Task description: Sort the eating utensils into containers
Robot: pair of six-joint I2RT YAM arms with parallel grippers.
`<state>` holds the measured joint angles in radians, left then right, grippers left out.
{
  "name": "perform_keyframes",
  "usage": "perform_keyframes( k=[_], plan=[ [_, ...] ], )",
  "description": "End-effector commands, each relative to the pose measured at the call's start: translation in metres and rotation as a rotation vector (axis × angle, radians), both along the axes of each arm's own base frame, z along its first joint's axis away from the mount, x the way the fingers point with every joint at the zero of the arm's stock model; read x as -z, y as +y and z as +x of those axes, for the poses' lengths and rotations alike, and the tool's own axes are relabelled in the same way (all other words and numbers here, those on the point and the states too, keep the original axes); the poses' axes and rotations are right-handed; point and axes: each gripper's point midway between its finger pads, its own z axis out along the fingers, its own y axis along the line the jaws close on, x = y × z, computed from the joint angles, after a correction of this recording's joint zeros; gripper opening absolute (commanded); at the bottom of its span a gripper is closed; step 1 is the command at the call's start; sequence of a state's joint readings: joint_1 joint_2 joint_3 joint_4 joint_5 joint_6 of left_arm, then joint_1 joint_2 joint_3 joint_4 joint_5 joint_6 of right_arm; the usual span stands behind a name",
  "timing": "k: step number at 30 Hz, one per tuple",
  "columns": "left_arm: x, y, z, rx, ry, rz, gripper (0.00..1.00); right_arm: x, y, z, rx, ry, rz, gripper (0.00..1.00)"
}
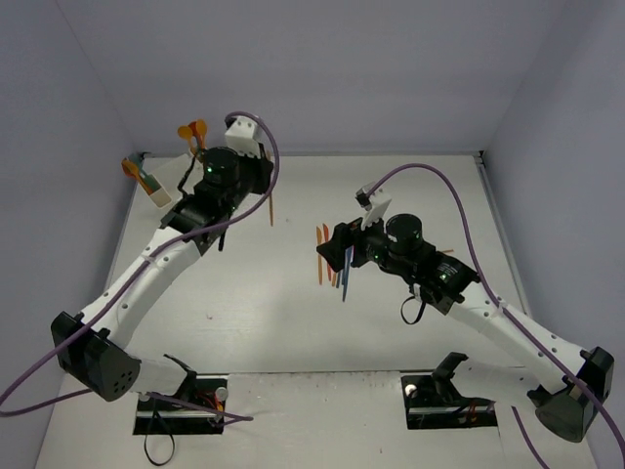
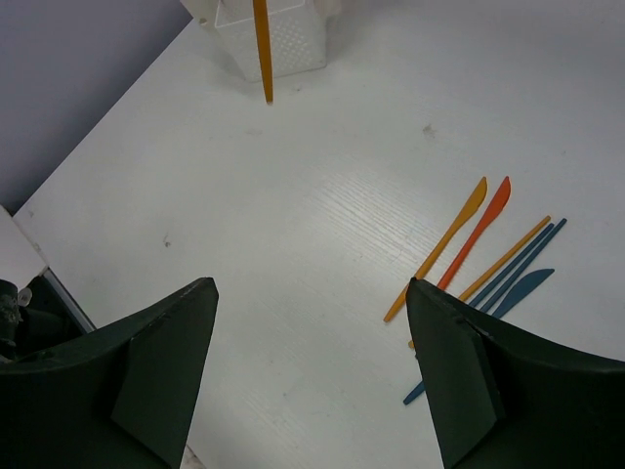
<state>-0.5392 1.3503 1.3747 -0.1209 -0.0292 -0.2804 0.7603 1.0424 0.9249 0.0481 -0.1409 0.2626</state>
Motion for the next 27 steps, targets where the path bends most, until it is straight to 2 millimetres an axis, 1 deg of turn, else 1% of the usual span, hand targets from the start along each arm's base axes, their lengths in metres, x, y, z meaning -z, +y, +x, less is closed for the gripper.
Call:
perform_keyframes(
  k=[1,2,4,6,7,12,13,16,19,23,27],
  plan=[
    [-0.081,0.060,0.049,-0.122,-0.362,0.222,0.00,-0.030,-0.005,0.009,0.037,-0.088,0.053,0.76],
    [-0.086,0.072,0.058,-0.144,-0.383,0.235,0.00,-0.029,-0.006,0.010,0.040,-0.087,0.049,0.76],
    [-0.097,0.088,0.078,-0.159,-0.430,0.232,0.00,-0.024,-0.007,0.013,0.046,-0.080,0.035,0.76],
    [-0.094,0.096,0.101,-0.166,-0.445,0.248,0.00,-0.021,-0.009,0.017,0.051,-0.075,0.025,0.76],
    [-0.095,0.100,0.109,-0.173,-0.457,0.258,0.00,-0.019,-0.009,0.018,0.048,-0.073,0.019,0.76],
    [-0.093,0.114,0.146,-0.167,-0.494,0.319,0.00,-0.012,-0.016,0.029,0.060,-0.052,0.007,0.76],
    [-0.093,0.116,0.151,-0.172,-0.505,0.322,0.00,-0.011,-0.020,0.032,0.065,-0.047,0.007,0.76],
    [-0.081,0.132,0.172,-0.196,-0.491,0.337,0.00,-0.007,-0.030,0.039,0.091,-0.036,0.006,0.76],
    [-0.069,0.141,0.186,-0.209,-0.487,0.338,0.00,-0.005,-0.040,0.044,0.115,-0.036,0.001,0.75],
    [-0.050,0.152,0.200,-0.222,-0.464,0.340,0.00,0.000,-0.043,0.047,0.129,-0.026,-0.011,0.75],
    [-0.024,0.158,0.211,-0.230,-0.436,0.312,0.00,0.004,-0.043,0.049,0.133,-0.016,-0.022,0.75]
  ],
)
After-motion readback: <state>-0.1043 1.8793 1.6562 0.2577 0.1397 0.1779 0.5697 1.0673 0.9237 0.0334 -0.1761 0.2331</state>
